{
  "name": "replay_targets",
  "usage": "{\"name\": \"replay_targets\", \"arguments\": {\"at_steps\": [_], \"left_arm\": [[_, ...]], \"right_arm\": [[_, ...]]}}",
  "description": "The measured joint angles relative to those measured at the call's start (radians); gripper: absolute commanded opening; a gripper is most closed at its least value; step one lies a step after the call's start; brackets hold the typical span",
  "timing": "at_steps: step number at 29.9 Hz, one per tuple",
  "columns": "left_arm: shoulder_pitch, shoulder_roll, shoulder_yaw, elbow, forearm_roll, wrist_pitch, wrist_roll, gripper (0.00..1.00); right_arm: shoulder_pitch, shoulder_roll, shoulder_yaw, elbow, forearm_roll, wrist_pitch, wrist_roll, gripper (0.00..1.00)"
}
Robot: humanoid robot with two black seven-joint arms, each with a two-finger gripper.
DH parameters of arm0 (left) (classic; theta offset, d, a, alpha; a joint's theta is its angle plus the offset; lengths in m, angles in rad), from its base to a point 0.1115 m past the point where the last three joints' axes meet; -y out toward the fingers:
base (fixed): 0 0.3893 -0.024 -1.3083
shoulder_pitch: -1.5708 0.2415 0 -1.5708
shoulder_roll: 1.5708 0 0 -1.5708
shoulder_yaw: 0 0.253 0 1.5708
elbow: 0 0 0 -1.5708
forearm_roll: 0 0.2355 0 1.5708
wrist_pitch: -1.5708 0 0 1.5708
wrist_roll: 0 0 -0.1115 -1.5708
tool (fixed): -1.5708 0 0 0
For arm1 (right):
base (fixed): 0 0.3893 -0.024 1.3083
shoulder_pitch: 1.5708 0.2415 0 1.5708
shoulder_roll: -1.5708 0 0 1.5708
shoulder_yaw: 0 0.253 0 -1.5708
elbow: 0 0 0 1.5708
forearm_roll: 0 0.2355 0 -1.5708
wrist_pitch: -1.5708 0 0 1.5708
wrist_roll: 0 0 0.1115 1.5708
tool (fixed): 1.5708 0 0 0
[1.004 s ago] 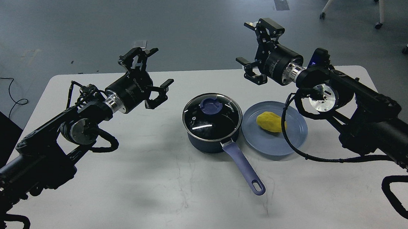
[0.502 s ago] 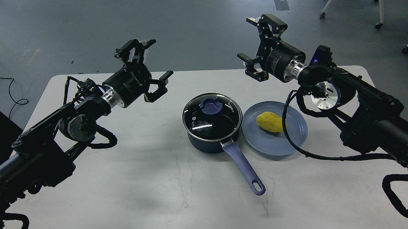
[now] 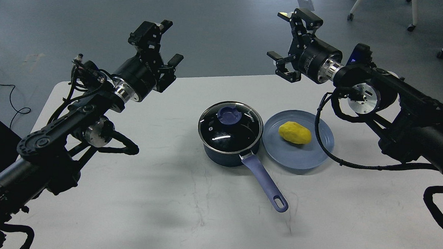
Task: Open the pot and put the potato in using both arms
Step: 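Move the left gripper to the glass lid knob on the saucepan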
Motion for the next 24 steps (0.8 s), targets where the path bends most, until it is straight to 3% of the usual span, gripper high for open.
{"name": "replay_targets", "arguments": {"at_steps": [4, 8, 10, 14, 19, 24], "left_arm": [[-0.01, -0.005, 0.056, -0.038, 0.313, 0.095, -0.009, 0.98], [-0.026, -0.006, 0.164, -0.079, 0.689, 0.278, -0.01, 0.98], [-0.035, -0.006, 0.233, -0.082, 0.818, 0.316, -0.015, 0.98], [-0.045, -0.005, 0.328, -0.084, 1.002, 0.35, -0.039, 0.98], [-0.048, -0.009, 0.354, -0.071, 1.14, 0.354, -0.069, 0.98], [-0.071, -0.047, 0.414, 0.043, 1.153, 0.351, -0.071, 0.98]], "right_arm": [[-0.005, -0.026, 0.031, -0.001, 0.0, 0.0, 0.002, 1.0], [-0.014, -0.057, 0.072, -0.012, 0.0, 0.001, -0.002, 1.0], [-0.021, -0.068, 0.078, -0.028, 0.002, 0.007, -0.007, 1.0], [-0.04, -0.074, 0.086, -0.057, 0.008, 0.018, -0.041, 1.0], [-0.058, -0.075, 0.087, -0.123, 0.01, 0.03, -0.082, 1.0], [-0.061, -0.086, 0.085, -0.165, 0.013, 0.031, -0.092, 1.0]]}}
